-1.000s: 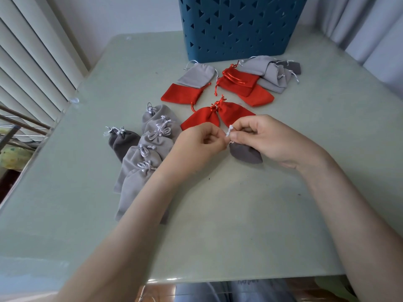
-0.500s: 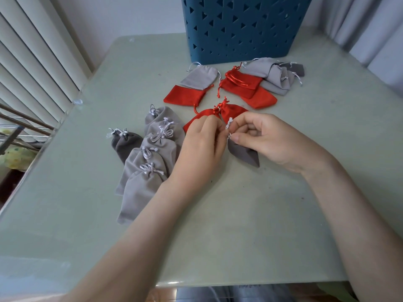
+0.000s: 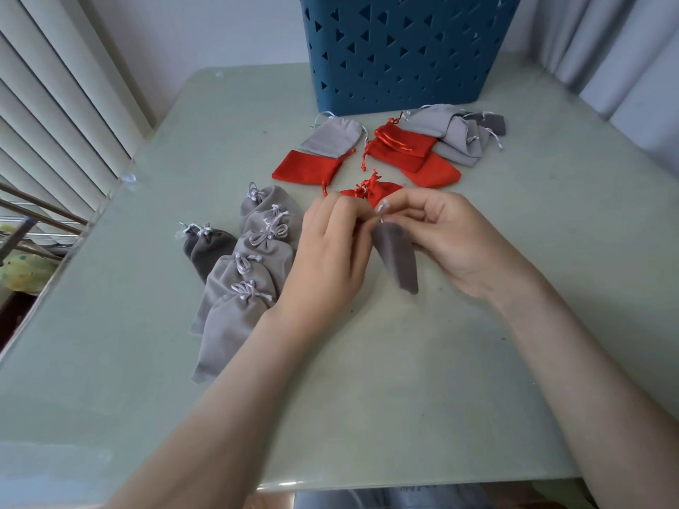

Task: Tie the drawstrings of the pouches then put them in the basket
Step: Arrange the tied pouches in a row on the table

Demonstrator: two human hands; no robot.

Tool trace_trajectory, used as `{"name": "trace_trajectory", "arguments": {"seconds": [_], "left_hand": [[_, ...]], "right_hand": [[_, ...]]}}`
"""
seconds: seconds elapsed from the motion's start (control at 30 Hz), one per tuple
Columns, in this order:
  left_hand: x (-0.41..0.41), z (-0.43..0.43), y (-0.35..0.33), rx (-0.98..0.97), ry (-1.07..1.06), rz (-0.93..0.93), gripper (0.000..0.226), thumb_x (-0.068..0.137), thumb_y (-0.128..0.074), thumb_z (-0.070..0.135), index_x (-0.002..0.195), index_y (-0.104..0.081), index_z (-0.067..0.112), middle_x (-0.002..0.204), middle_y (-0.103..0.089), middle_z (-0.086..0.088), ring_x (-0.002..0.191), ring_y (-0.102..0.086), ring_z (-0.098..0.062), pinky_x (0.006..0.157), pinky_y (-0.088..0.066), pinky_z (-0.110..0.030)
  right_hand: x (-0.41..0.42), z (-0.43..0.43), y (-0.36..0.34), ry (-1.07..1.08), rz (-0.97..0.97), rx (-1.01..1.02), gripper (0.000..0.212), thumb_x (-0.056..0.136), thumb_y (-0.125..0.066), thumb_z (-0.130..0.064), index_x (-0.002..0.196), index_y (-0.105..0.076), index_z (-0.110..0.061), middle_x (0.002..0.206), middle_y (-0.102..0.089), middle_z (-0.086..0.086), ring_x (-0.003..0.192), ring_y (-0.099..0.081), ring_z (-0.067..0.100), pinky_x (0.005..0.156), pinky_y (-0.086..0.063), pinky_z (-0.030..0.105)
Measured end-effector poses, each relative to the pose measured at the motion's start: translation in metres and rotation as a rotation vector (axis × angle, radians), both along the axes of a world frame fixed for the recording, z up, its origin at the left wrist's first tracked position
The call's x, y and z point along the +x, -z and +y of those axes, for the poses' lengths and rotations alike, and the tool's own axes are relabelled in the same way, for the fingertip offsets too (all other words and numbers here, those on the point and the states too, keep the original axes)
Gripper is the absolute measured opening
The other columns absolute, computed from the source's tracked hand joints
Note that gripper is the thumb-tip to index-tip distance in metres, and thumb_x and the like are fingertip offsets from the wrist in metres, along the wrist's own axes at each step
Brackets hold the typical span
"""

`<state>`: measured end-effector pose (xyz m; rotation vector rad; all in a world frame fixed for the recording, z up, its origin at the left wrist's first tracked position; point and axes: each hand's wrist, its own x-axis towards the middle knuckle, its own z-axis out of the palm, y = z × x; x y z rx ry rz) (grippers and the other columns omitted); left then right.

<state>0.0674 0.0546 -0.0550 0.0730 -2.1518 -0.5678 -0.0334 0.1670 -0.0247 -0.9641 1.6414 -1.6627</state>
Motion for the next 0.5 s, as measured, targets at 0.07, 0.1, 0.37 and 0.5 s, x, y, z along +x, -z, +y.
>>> {"name": "trace_trajectory", "arguments": {"seconds": [0.07, 0.1, 0.37, 0.5], "left_hand": [[0.0006, -0.0002, -0.0008, -0.009, 0.013, 0.019, 0.006, 0.094, -0.048, 0.01, 0.092, -0.047, 0.016, 0.085, -0.051, 0.0, 0.079, -0.042, -0.014, 0.073, -0.031, -0.022], [0.0009, -0.0006, -0.0012, -0.021, 0.014, 0.025, 0.007, 0.094, -0.048, 0.011, 0.093, -0.046, 0.018, 0.084, -0.051, 0.001, 0.079, -0.042, -0.014, 0.073, -0.031, -0.021], [0.0011, 0.0003, -0.0009, -0.093, -0.007, 0.1, 0.008, 0.093, -0.046, 0.012, 0.09, -0.044, 0.018, 0.082, -0.043, 0.003, 0.073, -0.04, -0.019, 0.066, -0.033, -0.03], [0.0001, -0.0002, 0.0004, -0.117, -0.038, 0.127, 0.008, 0.096, -0.044, 0.015, 0.088, -0.045, 0.017, 0.074, -0.051, -0.007, 0.071, -0.039, -0.021, 0.063, -0.034, -0.034]], "right_hand": [[-0.0001, 0.0001, -0.0018, 0.021, 0.077, -0.027, 0.029, 0.089, -0.05, 0.008, 0.081, -0.062, -0.017, 0.069, -0.065, -0.009, 0.067, -0.057, 0.003, 0.064, -0.044, 0.016], [0.0005, 0.0001, -0.0025, 0.027, 0.106, -0.039, 0.03, 0.088, -0.051, 0.009, 0.081, -0.062, -0.017, 0.069, -0.065, -0.01, 0.067, -0.058, 0.002, 0.066, -0.045, 0.015], [0.0035, 0.0028, -0.0041, 0.106, 0.269, -0.092, 0.037, 0.085, -0.055, 0.012, 0.076, -0.064, -0.022, 0.07, -0.069, -0.019, 0.071, -0.06, -0.004, 0.069, -0.046, 0.011], [0.0045, 0.0013, 0.0003, 0.174, 0.375, -0.086, 0.038, 0.084, -0.058, 0.003, 0.076, -0.064, -0.034, 0.076, -0.068, -0.024, 0.079, -0.062, -0.006, 0.077, -0.043, 0.01]]}}
